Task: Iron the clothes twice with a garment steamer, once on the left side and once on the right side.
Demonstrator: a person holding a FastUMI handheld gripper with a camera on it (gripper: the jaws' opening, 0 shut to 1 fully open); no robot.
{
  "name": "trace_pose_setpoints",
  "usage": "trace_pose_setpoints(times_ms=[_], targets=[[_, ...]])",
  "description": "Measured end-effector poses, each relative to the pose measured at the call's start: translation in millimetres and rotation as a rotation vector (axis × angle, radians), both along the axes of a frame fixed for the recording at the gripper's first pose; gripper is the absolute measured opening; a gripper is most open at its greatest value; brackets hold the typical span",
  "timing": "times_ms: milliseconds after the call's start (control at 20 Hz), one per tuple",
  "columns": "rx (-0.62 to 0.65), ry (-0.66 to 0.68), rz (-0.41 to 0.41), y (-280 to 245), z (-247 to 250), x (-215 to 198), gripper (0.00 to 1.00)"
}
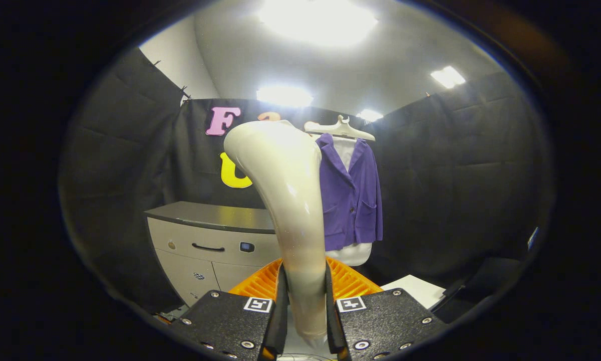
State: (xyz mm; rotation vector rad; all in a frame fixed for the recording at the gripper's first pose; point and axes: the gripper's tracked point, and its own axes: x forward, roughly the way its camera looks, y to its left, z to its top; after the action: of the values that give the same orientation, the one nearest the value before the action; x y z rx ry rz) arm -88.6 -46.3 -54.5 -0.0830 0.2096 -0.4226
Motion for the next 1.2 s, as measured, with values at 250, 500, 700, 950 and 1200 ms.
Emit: trace_pose_setpoints(times_ms=[250,500,700,950,1200], targets=[[-0.005,0.001,-0.007,3.0,1.7,-6.7,0.32],[-0.007,-0.007,-0.008,2.1,3.1,-6.6,0.32],[0.000,-0.006,-0.007,4.0,2.2,-7.4,0.32],[0.004,-0.011,-0.010,4.9,3.0,-2.6,0.32],[0.005,-0.009,-0.005,7.7,0.5,4.7,0.33]])
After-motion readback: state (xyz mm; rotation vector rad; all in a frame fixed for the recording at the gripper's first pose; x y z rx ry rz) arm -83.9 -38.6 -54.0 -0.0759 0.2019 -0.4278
